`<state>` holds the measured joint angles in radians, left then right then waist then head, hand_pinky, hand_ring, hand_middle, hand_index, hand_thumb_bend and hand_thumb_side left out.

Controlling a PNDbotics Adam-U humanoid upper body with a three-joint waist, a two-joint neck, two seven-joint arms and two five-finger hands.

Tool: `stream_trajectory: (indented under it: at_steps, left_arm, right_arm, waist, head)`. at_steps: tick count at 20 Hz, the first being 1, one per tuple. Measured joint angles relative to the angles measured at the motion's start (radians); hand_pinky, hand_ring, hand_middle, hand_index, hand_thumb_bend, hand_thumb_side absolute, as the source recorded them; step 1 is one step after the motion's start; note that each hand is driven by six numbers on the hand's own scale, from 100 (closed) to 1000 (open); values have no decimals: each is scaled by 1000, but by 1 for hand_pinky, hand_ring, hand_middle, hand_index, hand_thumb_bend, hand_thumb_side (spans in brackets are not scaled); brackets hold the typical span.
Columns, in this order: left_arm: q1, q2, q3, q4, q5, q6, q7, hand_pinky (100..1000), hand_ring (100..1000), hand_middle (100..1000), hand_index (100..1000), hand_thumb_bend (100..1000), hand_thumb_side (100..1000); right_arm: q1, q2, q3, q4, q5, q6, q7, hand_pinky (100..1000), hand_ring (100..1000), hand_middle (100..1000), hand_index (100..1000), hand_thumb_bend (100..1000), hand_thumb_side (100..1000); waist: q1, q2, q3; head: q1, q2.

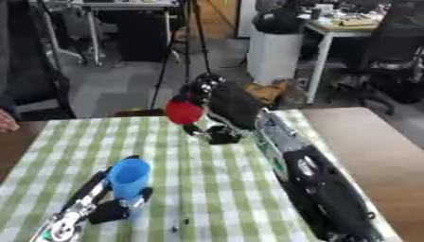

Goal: Pour the contents of one cup into another cup.

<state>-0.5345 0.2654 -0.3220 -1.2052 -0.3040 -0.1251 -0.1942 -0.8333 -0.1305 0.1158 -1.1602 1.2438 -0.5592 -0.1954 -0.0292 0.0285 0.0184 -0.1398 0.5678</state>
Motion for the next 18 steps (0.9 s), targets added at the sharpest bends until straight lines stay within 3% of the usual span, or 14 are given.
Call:
stream_trajectory:
  at_steps: [8, 18]
  left_arm:
    - [10, 8, 19, -11, 10, 10, 23, 454, 529, 614, 740, 211, 531]
    - [25, 11, 58, -27, 32, 27, 82, 452, 531, 616, 741, 214, 523]
  right_arm:
    - [75, -17, -107, -34, -351, 169, 151, 767, 678, 598, 845, 227, 173]
    - [140, -18, -175, -48, -551, 311, 196, 768, 688, 591, 865, 209, 193]
  waist:
    - [4, 3, -7]
    - [7, 3, -12]
  head:
    - [7, -8]
    - [7, -9]
